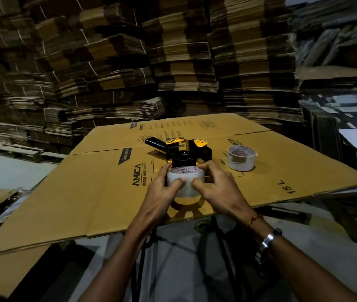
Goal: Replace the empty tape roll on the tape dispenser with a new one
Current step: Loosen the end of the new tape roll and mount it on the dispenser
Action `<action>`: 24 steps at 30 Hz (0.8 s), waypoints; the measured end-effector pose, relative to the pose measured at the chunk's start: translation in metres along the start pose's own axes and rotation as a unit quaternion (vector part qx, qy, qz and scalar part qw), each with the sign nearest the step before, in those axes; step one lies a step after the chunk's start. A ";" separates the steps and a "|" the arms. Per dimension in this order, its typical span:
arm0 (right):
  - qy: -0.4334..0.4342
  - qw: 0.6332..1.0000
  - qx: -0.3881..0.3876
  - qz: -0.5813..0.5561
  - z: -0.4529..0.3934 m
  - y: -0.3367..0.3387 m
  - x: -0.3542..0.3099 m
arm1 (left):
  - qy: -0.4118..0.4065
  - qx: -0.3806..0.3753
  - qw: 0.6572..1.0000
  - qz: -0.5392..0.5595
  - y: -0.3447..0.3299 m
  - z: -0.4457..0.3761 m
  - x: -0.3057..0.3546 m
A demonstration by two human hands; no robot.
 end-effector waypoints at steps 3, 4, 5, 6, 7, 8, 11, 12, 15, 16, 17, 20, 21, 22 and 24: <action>-0.012 1.000 -0.001 -0.007 -0.001 -0.004 0.001 | 0.005 0.002 1.000 -0.022 0.000 -0.003 -0.003; -0.012 1.000 -0.004 -0.016 -0.001 -0.005 0.002 | 0.006 0.003 1.000 -0.030 0.000 -0.003 -0.003; -0.011 1.000 -0.006 -0.026 -0.002 -0.006 0.003 | 0.007 0.003 0.999 -0.039 0.000 -0.003 -0.003; -0.012 0.999 -0.009 -0.038 -0.002 -0.006 0.004 | 0.009 0.004 0.999 -0.045 0.001 -0.003 -0.004; -0.014 0.999 -0.011 -0.050 -0.003 -0.006 0.006 | 0.007 0.006 0.999 -0.046 0.002 -0.003 -0.005; -0.016 0.998 -0.013 -0.062 -0.005 -0.006 0.008 | 0.004 0.009 0.999 -0.043 0.002 -0.003 -0.004; -0.021 0.994 -0.016 -0.107 -0.010 -0.008 0.015 | 0.012 0.026 0.999 -0.029 0.006 -0.004 -0.004; -0.022 0.992 -0.017 -0.125 -0.011 -0.010 0.016 | 0.018 0.032 0.999 -0.021 0.007 -0.003 -0.004; -0.027 0.982 -0.035 -0.183 -0.013 -0.012 0.018 | 0.030 0.037 0.999 0.000 0.008 -0.002 -0.004; -0.028 0.979 -0.047 -0.199 -0.013 -0.013 0.017 | 0.039 0.035 0.999 0.013 0.007 -0.001 -0.004; -0.029 0.976 -0.057 -0.209 -0.013 -0.013 0.015 | 0.053 0.033 0.997 0.035 0.006 -0.001 -0.004; -0.026 0.975 -0.073 -0.207 -0.010 -0.013 0.010 | 0.073 0.027 0.995 0.061 0.004 -0.001 -0.004; -0.026 0.974 -0.076 -0.212 -0.009 -0.014 0.010 | 0.074 0.025 0.995 0.055 0.003 -0.002 -0.004; -0.028 0.972 -0.079 -0.220 -0.009 -0.014 0.010 | 0.076 0.025 0.995 0.057 0.003 -0.003 -0.005; -0.032 0.965 -0.083 -0.246 -0.010 -0.015 0.013 | 0.079 0.024 0.993 0.080 0.002 -0.004 -0.007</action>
Point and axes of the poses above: each hand's wrist, its own z-axis away from the middle knuckle, its own y-axis out of the back of the hand, x = y × z, the point moved 4 cm from there along -z, towards the middle knuckle, and after that the axes turned 5 degrees about z, right-handed, at the moved point
